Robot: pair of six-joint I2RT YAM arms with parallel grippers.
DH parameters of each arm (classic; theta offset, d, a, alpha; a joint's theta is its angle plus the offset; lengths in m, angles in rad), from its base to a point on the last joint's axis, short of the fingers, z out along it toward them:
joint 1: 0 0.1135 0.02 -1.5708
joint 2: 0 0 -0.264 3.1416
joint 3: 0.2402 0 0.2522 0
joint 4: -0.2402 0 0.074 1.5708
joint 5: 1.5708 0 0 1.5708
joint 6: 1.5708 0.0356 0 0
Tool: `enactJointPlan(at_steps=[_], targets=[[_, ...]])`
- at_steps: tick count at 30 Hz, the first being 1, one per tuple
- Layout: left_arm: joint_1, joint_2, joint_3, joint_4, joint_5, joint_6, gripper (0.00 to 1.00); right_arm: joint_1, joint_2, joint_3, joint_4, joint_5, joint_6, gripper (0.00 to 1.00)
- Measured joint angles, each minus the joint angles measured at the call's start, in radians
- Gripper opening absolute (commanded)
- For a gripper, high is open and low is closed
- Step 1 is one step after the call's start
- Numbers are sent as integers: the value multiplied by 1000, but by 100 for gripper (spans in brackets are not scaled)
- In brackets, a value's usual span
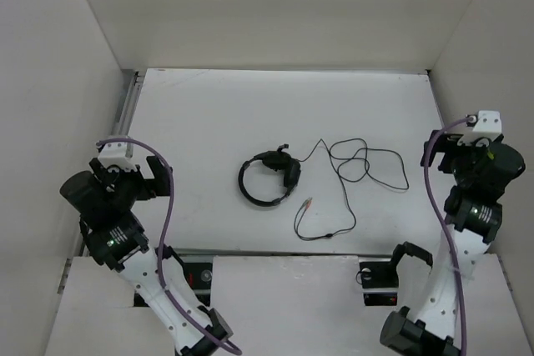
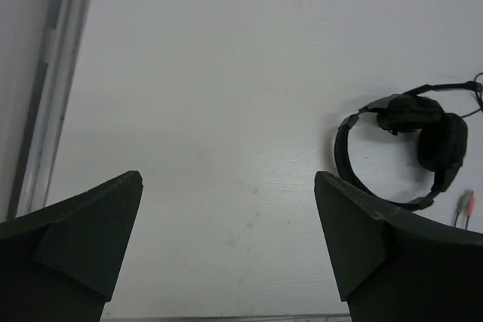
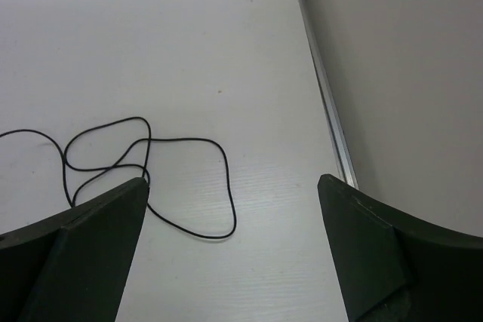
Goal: Wrap the headphones
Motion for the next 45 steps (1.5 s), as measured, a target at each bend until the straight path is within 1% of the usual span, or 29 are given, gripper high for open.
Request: enactJointPlan(at_steps=[5, 8, 10, 13, 17, 19, 23, 28, 34, 40, 42, 45], targets=[[-126, 19, -19, 0, 1, -73, 100, 64, -204, -119, 80, 23, 20, 100], [-230, 35, -71, 48, -14, -139, 100, 101, -343, -227, 212, 37, 20, 100], [-308, 60, -112, 89, -55, -176, 100, 132, -389, -292, 298, 54, 19, 100], [-475, 113, -189, 177, -164, -214, 100, 190, -354, -348, 393, 85, 21, 100], [-721, 216, -258, 266, -335, -243, 100, 282, -231, -380, 466, 114, 21, 100], [-793, 286, -273, 314, -388, -254, 100, 328, -162, -383, 488, 116, 22, 100], [-849, 410, -287, 388, -476, -283, 98, 357, -68, -383, 515, 97, 40, 100], [-903, 546, -285, 466, -534, -323, 94, 357, -29, -392, 537, 82, 54, 100], [-983, 737, -246, 484, -567, -402, 89, 357, 18, -406, 548, 70, 66, 100], [-1084, 832, -198, 489, -589, -462, 86, 348, 35, -427, 557, 68, 72, 100], [-1127, 859, -175, 489, -595, -474, 83, 343, 44, -433, 558, 67, 77, 100], [-1184, 915, -136, 493, -607, -490, 75, 338, 54, -433, 559, 66, 85, 100]])
